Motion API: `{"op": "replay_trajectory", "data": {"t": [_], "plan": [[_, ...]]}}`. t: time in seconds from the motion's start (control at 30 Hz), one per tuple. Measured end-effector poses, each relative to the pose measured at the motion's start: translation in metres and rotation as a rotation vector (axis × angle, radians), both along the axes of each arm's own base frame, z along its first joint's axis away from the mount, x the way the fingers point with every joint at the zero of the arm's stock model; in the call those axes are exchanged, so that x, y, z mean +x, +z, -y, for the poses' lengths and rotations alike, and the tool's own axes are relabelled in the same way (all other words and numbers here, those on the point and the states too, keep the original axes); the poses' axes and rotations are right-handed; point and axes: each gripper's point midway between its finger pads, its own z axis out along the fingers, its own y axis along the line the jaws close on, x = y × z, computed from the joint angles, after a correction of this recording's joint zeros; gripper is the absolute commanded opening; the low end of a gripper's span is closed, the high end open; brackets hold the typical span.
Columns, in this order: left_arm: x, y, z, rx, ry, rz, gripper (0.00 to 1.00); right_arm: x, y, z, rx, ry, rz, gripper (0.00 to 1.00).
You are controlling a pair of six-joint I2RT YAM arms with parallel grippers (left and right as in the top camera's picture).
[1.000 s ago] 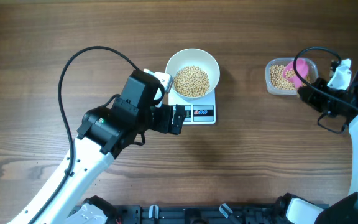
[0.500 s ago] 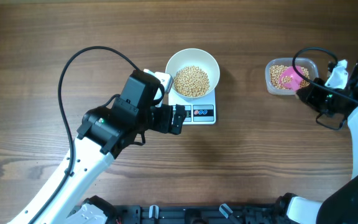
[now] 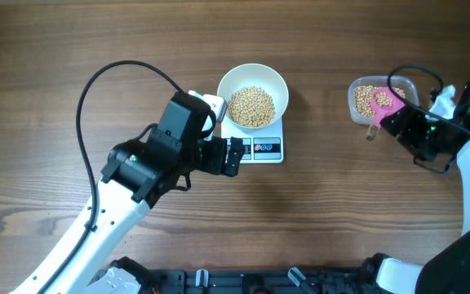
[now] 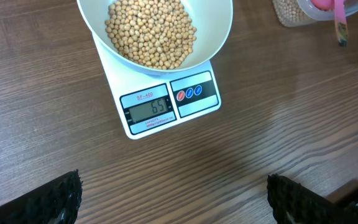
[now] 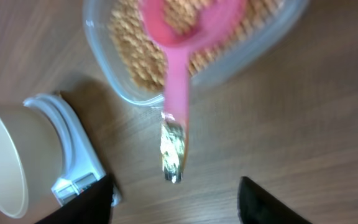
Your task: Scoop item into bowl and weigh 150g on scale
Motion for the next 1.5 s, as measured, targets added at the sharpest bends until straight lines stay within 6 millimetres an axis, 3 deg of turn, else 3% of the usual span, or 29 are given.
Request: {"op": "replay_trajectory", "data": {"t": [0.27, 0.47, 0.77, 1.0, 1.23, 1.5], "plan": [[0.0, 0.0, 0.0, 0.0, 0.0, 0.0, 1.0, 0.0, -0.013, -0.002, 0.134, -0.252, -0.074, 0.78], [0.0, 0.0, 0.0, 0.0, 0.0, 0.0, 1.0, 0.003, -0.035, -0.021, 0.291, -0.306, -0.041, 0.78], [0.0, 0.0, 0.0, 0.0, 0.0, 0.0, 1.0, 0.018, -0.038, -0.023, 0.39, -0.383, 0.03, 0.58], [0.0, 0.0, 0.0, 0.0, 0.0, 0.0, 1.0, 0.02, -0.038, -0.022, 0.435, -0.462, 0.005, 0.59], [0.0, 0.0, 0.0, 0.0, 0.0, 0.0, 1.0, 0.006, -0.058, -0.033, 0.456, -0.487, -0.055, 0.59], [0.0, 0.0, 0.0, 0.0, 0.0, 0.0, 1.0, 0.016, -0.057, -0.024, 0.428, -0.497, 0.017, 0.46]]}}
